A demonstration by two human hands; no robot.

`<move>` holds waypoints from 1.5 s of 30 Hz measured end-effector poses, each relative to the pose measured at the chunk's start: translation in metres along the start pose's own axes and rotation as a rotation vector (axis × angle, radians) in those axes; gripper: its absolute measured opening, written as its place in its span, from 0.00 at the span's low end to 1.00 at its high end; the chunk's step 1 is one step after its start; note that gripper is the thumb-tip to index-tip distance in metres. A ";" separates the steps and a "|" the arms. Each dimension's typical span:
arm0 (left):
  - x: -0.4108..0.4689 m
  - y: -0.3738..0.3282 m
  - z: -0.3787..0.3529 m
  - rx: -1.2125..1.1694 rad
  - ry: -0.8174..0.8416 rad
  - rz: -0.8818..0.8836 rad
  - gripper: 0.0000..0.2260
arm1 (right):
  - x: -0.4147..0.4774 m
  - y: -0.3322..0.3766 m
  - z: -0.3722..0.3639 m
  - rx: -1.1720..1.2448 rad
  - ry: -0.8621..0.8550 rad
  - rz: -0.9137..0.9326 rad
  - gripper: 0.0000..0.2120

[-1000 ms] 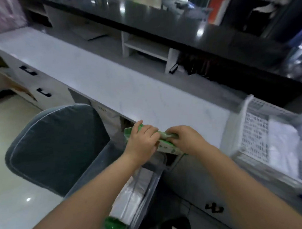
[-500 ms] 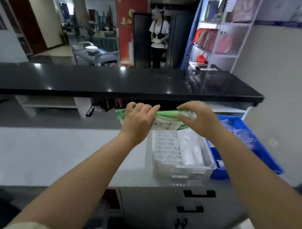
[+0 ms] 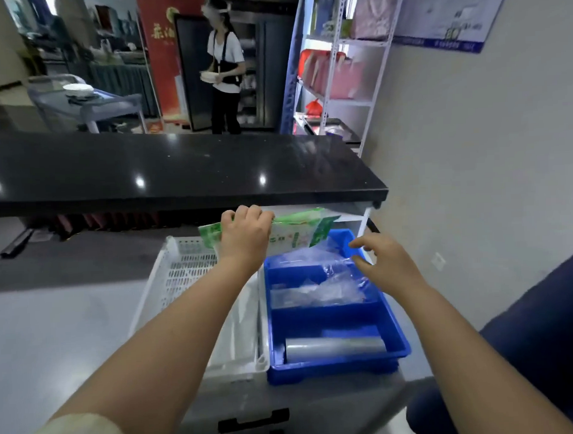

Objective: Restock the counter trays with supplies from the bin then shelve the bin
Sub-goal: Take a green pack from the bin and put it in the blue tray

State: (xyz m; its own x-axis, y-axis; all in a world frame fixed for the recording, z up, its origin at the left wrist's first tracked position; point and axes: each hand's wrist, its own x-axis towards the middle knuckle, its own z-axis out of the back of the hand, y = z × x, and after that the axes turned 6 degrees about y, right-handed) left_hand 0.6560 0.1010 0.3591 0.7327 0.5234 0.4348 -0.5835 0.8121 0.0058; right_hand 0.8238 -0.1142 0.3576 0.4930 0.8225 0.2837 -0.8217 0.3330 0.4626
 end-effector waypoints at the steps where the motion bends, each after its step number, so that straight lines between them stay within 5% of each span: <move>1: 0.008 -0.004 -0.004 -0.012 0.005 0.003 0.14 | 0.004 -0.011 -0.004 0.007 0.030 -0.018 0.10; 7: 0.055 -0.017 -0.028 -0.093 -0.033 -0.059 0.11 | 0.047 -0.051 -0.044 -0.013 0.220 -0.040 0.12; 21: 0.122 -0.017 -0.082 -0.298 -0.036 -0.121 0.13 | 0.118 -0.093 -0.121 -0.121 0.356 -0.103 0.15; 31: 0.130 -0.024 -0.087 -0.293 -0.040 -0.044 0.14 | 0.173 -0.089 -0.154 -0.256 0.792 -0.116 0.37; 35: 0.127 -0.029 -0.086 -0.302 -0.028 -0.025 0.14 | 0.173 -0.092 -0.159 -0.188 0.916 -0.185 0.36; 45: 0.117 -0.039 -0.088 -0.285 -0.032 -0.012 0.13 | 0.154 -0.094 -0.159 -0.330 0.921 -0.085 0.32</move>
State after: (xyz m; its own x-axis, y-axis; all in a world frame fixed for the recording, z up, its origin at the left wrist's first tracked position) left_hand 0.7950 0.1534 0.3304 0.7251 0.5085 0.4644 -0.4497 0.8603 -0.2401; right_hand 0.9315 0.0548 0.2247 0.2535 0.7811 -0.5706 -0.9015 0.4047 0.1534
